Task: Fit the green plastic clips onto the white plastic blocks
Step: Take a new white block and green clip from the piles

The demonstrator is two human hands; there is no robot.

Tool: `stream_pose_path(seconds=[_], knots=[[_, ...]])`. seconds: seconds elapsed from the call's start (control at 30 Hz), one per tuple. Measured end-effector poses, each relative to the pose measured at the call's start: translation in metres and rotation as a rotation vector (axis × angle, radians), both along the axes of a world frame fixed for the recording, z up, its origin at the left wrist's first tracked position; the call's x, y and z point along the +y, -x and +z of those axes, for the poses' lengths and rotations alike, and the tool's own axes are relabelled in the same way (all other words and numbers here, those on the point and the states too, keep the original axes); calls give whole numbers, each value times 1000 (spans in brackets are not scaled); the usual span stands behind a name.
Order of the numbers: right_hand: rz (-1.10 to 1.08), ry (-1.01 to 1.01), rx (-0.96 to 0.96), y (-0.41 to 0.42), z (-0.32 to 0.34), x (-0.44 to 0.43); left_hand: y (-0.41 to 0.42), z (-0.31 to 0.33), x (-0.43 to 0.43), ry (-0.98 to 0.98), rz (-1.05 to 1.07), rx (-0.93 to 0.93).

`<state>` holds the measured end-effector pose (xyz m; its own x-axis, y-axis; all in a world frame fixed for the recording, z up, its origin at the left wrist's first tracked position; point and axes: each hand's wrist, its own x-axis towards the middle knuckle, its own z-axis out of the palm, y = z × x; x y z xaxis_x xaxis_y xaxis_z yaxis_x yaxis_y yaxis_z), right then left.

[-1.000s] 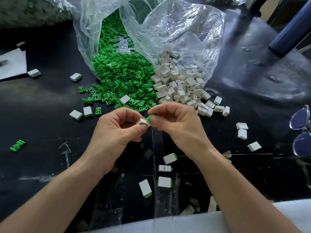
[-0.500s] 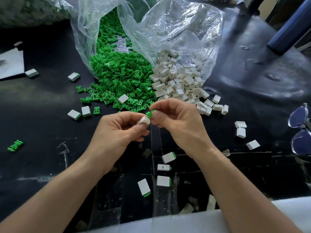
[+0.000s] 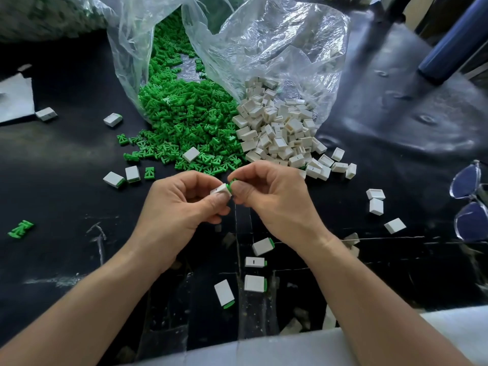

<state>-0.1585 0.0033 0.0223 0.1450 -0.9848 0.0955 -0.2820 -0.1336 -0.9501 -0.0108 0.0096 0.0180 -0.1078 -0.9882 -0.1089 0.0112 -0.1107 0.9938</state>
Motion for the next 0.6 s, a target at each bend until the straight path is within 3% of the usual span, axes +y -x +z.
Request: stream_pose_path(seconds=[0.3,0.6], knots=[[48,-44,53,4,-2,-3,2,4,2,-28,-15,17],[104,-19,309,7,4,1,2,2,2,-94,-33,64]])
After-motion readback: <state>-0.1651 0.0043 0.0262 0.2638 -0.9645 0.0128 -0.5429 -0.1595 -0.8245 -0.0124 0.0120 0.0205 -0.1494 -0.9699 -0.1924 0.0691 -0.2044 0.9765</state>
